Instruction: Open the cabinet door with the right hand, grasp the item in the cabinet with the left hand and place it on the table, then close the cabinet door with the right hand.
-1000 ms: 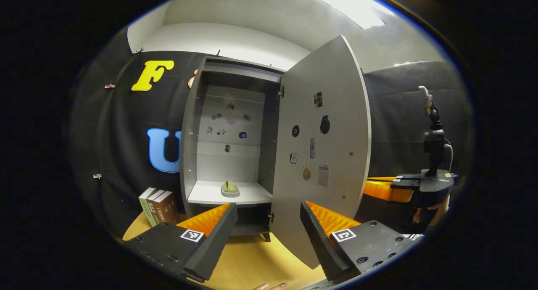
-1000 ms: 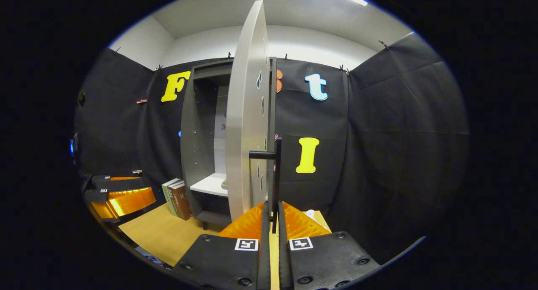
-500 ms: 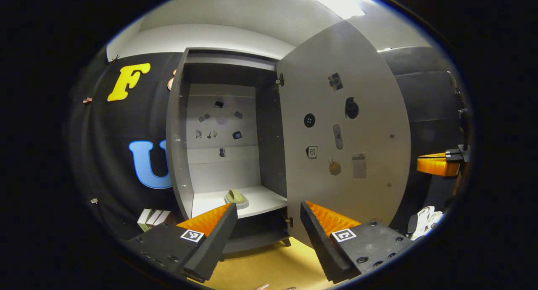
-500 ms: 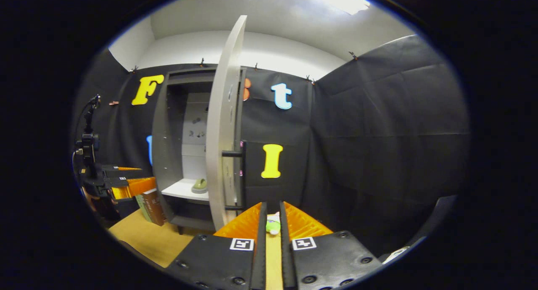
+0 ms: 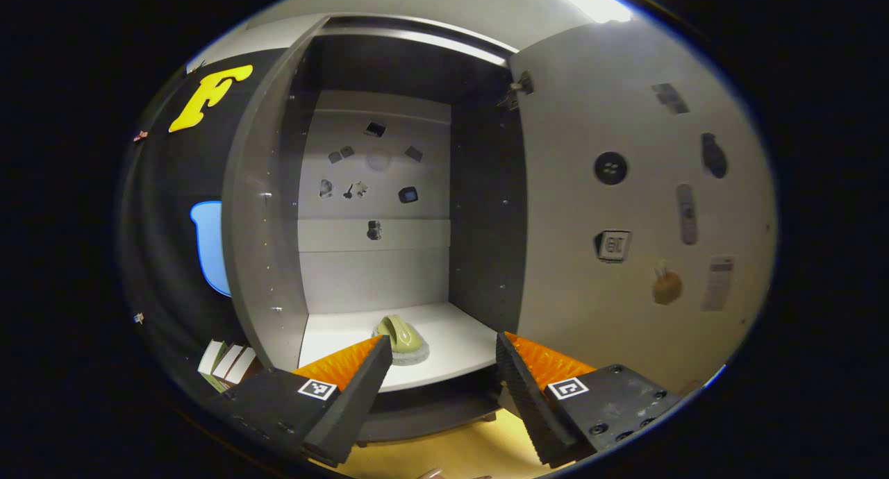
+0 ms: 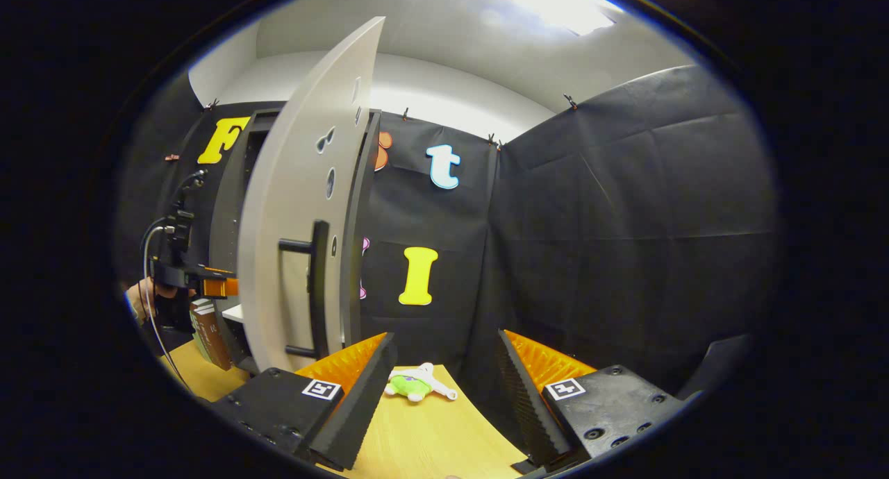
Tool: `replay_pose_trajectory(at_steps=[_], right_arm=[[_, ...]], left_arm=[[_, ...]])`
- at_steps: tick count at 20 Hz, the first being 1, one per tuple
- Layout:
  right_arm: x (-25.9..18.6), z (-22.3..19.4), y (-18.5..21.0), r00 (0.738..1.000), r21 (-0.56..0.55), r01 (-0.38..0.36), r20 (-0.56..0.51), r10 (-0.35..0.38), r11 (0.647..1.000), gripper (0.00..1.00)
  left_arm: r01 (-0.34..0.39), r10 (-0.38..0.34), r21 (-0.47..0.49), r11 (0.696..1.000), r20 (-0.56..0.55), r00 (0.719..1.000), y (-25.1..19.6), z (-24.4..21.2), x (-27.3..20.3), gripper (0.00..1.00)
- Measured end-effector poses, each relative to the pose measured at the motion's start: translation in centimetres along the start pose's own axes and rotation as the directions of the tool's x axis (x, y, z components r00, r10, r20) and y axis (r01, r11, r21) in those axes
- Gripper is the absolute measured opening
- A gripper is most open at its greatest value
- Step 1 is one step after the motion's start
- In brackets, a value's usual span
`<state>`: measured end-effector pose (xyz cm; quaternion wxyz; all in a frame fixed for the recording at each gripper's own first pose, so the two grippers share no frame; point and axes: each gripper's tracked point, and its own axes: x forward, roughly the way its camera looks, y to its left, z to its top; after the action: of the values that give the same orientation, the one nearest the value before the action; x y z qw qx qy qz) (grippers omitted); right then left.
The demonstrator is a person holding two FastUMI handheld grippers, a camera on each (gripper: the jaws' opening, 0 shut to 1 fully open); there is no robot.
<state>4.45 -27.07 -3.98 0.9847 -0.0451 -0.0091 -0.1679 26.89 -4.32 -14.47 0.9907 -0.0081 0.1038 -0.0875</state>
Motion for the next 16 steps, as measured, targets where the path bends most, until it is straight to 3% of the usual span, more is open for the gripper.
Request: replay_pose_trajectory(at_steps=[5,16], right_arm=[[5.7,-0.2,-6.0,0.997,-0.044,0.057,0.049,-0.055,0.997,0.95],[11.3,-3.1,-7.7,1.000,-0.024,0.017,-0.002,-0.017,1.000,0.96]], left_arm=[[-0.062,0.062,-0.003,0.998,-0.072,0.995,2.6,-1.1,8.4,0.95],[-0.151,0.127,-0.076,0.986,-0.255,0.959,6.9,-5.8,17.1,0.94]])
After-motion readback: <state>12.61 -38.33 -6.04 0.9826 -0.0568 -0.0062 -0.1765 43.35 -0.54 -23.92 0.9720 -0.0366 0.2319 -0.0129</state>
